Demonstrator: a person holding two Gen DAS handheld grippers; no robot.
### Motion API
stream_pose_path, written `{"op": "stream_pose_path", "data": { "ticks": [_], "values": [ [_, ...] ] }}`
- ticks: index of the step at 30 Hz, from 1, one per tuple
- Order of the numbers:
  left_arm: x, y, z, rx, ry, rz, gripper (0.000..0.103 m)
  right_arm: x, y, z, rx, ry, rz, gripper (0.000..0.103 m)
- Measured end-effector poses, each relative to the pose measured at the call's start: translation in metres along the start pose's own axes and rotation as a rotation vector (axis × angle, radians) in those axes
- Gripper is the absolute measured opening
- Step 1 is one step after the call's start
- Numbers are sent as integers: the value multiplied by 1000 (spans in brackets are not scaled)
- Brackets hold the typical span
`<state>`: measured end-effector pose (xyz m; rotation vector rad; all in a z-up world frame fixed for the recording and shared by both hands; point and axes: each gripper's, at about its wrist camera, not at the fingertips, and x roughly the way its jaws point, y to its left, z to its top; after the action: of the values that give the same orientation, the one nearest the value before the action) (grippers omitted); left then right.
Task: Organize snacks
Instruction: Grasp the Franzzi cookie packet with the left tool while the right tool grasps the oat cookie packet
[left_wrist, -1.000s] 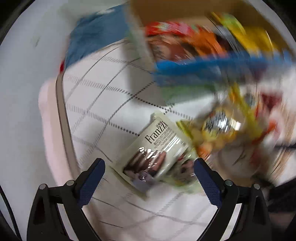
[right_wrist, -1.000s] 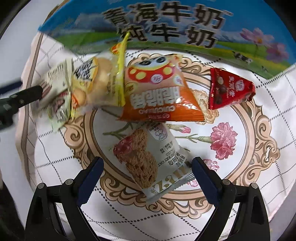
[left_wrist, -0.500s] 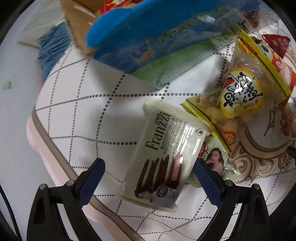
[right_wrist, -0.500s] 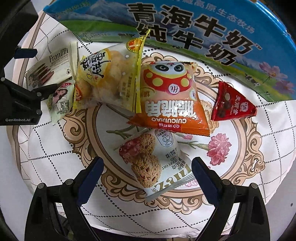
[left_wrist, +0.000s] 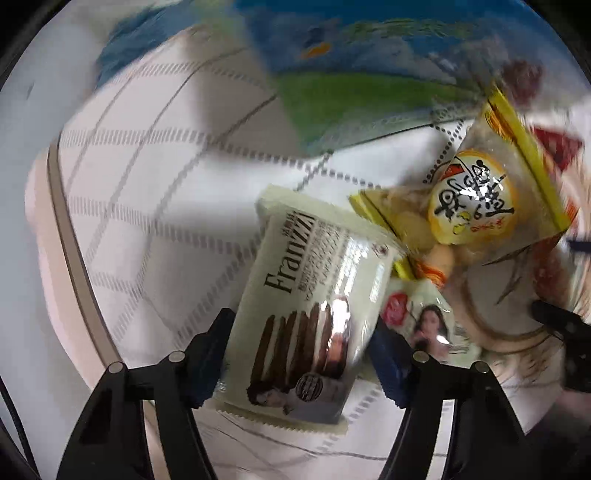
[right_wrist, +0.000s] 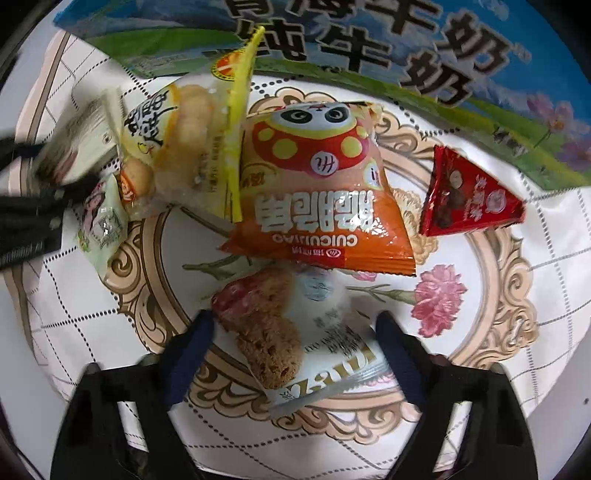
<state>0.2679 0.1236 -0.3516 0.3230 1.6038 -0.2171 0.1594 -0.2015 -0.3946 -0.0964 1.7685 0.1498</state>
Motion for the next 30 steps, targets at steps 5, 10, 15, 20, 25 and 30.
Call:
{"op": "stream_pose_path", "data": {
  "ticks": [5,10,15,20,25,30],
  "values": [
    [-3,12,-47,-269,-34,-107,65,0,-11,-11,58,-22,47,69],
    [-8,12,-84,-364,-48,-156,65,3,-22,-31,121,20,164,69],
    [-1,9,-90,-389,-47,-187,65,11,-26,-30,148,39,179,72],
    [10,18,-71,-336,14,-200,70,18,-20,-18,160,62,165,79],
    [21,15,-52,-292,25,-147,70,20,-8,-17,147,59,126,81],
    [12,6,-57,-286,-47,-96,60,12,8,-30,121,-5,83,68]
  ]
}}
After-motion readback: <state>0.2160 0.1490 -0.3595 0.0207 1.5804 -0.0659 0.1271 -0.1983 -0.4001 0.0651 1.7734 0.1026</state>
